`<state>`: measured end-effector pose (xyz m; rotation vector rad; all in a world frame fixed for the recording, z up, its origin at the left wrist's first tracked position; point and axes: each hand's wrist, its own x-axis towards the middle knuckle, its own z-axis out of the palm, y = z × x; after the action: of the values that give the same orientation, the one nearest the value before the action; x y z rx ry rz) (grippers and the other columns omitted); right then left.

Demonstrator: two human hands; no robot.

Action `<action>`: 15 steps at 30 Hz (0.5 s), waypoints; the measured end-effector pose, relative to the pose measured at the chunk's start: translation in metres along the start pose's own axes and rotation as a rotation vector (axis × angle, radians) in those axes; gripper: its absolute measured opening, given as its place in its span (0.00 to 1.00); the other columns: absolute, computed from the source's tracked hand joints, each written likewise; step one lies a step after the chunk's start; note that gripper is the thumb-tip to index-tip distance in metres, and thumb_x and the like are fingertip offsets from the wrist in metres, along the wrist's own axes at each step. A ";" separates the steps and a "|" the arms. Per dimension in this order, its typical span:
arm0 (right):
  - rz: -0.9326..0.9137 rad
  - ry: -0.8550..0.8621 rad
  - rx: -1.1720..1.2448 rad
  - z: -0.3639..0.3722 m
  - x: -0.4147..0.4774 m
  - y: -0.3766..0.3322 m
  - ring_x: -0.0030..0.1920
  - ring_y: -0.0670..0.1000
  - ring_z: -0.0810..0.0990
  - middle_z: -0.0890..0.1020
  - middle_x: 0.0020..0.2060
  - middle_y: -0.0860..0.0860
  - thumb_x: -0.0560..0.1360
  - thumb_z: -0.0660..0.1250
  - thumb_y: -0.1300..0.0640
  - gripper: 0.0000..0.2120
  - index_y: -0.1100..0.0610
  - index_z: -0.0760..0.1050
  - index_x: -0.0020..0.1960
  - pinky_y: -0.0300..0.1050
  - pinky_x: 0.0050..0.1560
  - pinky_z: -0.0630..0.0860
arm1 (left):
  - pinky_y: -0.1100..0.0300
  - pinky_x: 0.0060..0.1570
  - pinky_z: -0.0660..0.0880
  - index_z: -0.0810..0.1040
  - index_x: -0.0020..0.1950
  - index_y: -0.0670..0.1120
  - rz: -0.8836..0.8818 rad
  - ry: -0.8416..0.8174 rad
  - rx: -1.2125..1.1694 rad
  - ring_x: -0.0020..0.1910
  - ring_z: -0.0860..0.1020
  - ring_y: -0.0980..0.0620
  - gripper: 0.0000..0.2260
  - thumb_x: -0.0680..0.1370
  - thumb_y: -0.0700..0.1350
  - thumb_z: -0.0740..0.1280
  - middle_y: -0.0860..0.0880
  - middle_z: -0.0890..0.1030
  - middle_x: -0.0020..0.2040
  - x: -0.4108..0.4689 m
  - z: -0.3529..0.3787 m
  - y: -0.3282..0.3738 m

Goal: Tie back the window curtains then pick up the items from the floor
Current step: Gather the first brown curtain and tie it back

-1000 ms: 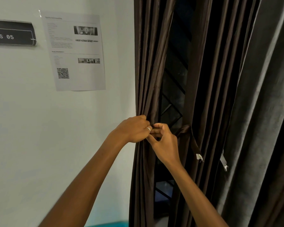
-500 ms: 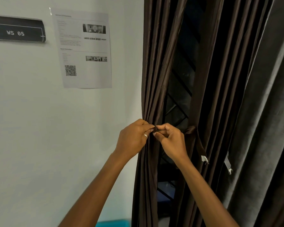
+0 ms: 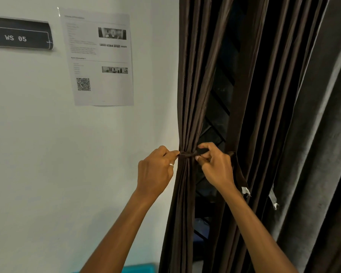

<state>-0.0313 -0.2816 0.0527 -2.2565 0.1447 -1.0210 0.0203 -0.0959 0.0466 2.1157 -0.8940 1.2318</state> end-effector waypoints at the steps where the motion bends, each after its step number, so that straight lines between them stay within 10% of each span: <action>1: 0.005 -0.005 0.014 0.001 -0.001 0.001 0.40 0.41 0.82 0.83 0.35 0.40 0.77 0.72 0.59 0.15 0.48 0.77 0.62 0.53 0.45 0.82 | 0.65 0.23 0.62 0.86 0.56 0.49 -0.006 0.003 0.002 0.29 0.65 0.57 0.12 0.74 0.40 0.77 0.52 0.75 0.35 -0.001 0.001 -0.001; 15: -0.047 -0.058 0.008 0.019 -0.004 -0.003 0.42 0.46 0.83 0.80 0.34 0.42 0.79 0.71 0.61 0.18 0.56 0.77 0.68 0.43 0.47 0.80 | 0.61 0.25 0.72 0.84 0.54 0.48 -0.134 0.001 -0.072 0.30 0.74 0.54 0.05 0.80 0.44 0.69 0.52 0.78 0.41 -0.006 0.015 -0.011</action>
<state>-0.0207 -0.2683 0.0427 -2.2894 0.0632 -0.9773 0.0351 -0.0982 0.0336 2.0813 -0.7713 1.1161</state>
